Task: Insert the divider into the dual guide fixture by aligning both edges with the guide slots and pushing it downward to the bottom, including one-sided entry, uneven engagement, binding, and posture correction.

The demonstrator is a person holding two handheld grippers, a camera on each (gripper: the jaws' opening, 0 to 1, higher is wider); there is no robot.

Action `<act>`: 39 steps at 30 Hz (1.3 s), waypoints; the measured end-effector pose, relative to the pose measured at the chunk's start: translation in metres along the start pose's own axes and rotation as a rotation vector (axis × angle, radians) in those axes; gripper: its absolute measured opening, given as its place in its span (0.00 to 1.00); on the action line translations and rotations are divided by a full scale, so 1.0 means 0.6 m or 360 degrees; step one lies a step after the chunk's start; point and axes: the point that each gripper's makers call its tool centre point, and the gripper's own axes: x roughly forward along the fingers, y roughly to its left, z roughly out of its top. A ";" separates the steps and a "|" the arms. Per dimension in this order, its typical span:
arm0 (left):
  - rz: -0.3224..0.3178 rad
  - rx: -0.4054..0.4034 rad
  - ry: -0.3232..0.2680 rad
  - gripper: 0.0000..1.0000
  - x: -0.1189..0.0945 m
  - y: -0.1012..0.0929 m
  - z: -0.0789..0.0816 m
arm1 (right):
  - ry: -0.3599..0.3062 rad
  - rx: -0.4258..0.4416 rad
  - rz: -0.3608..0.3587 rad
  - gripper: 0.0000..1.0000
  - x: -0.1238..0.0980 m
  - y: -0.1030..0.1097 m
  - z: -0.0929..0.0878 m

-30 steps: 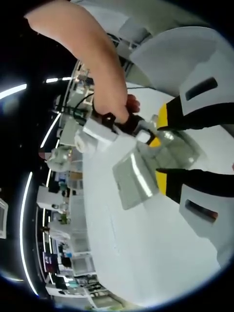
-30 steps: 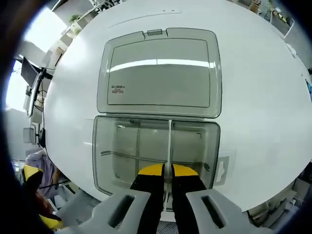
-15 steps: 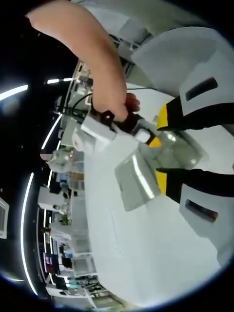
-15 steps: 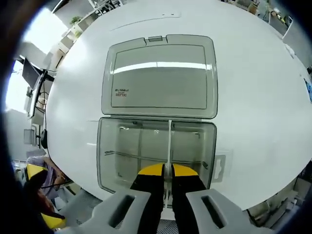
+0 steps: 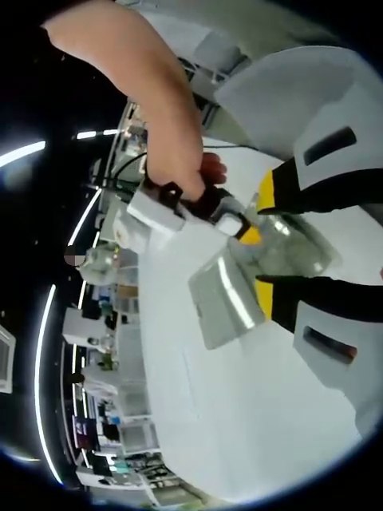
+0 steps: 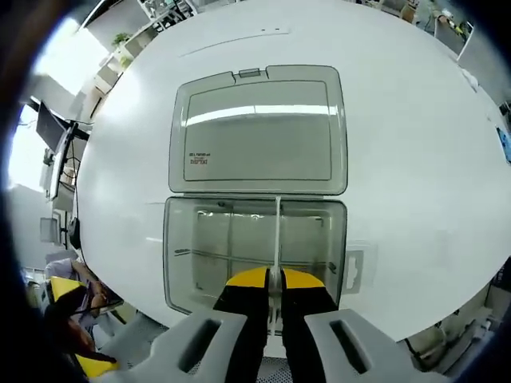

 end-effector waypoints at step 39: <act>0.0028 -0.0014 0.0012 0.26 -0.009 0.009 -0.004 | 0.0087 -0.0072 -0.0052 0.00 0.020 0.001 -0.009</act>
